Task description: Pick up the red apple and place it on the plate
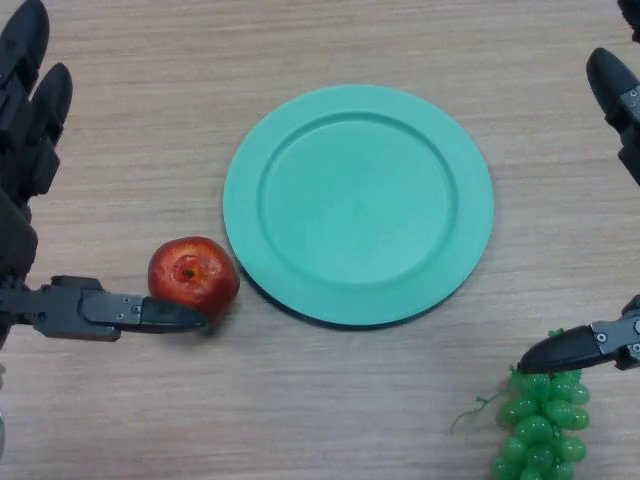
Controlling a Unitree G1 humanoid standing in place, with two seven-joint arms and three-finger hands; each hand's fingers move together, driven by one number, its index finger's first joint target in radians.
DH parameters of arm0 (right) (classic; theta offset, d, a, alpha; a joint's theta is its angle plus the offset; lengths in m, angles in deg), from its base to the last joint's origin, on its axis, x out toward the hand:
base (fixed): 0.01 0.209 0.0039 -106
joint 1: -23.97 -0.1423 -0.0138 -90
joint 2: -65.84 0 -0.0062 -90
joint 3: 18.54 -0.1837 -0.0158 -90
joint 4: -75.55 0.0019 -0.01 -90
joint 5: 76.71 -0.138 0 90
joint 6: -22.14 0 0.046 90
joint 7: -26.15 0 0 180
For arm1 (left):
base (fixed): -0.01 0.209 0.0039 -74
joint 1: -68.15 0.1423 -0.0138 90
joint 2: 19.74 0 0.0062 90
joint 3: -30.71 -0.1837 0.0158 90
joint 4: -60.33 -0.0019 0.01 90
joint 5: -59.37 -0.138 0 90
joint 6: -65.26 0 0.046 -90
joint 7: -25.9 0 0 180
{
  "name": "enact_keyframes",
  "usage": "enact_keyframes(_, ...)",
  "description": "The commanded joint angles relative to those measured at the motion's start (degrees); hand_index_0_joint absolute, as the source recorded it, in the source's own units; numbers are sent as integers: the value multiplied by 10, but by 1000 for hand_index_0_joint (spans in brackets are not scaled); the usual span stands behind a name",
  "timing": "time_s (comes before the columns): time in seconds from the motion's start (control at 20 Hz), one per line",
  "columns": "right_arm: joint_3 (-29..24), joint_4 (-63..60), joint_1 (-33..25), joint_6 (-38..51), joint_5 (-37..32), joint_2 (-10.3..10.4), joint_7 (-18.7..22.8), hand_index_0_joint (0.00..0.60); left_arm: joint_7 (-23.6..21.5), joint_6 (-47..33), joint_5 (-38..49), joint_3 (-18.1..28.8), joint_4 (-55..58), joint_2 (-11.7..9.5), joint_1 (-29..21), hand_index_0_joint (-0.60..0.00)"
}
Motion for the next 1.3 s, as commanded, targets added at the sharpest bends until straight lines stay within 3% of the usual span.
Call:
enact_keyframes(0.05,-17,33,-13,58,-9,-7,15,0,17,-126,-10,41,-13,-4,15,0)
enact_keyframes(0.2,-12,30,-23,67,10,-12,12,0,33,-247,-39,32,-124,6,31,0)
enact_keyframes(0.45,13,12,-13,98,44,0,9,0,-23,-403,-103,-23,-317,3,23,0)
enact_keyframes(0.75,-6,14,-18,84,11,-5,17,0,-66,-456,-113,-73,-478,-10,-64,0)
enact_keyframes(0.9,-11,15,-15,84,1,-5,18,0,-114,-448,-160,-84,-506,-8,-82,0)
enact_keyframes(1.0,-15,17,-15,82,-4,-6,19,0,-123,-439,-173,-85,-506,-9,-83,-200)
enact_keyframes(1.15,-60,37,-19,50,-56,-18,32,0,-165,-418,-268,-94,-509,-16,-81,-600)
enact_keyframes(1.3,-76,42,-23,45,-79,-26,42,0,-179,-418,-301,-98,-522,-20,-91,-600)
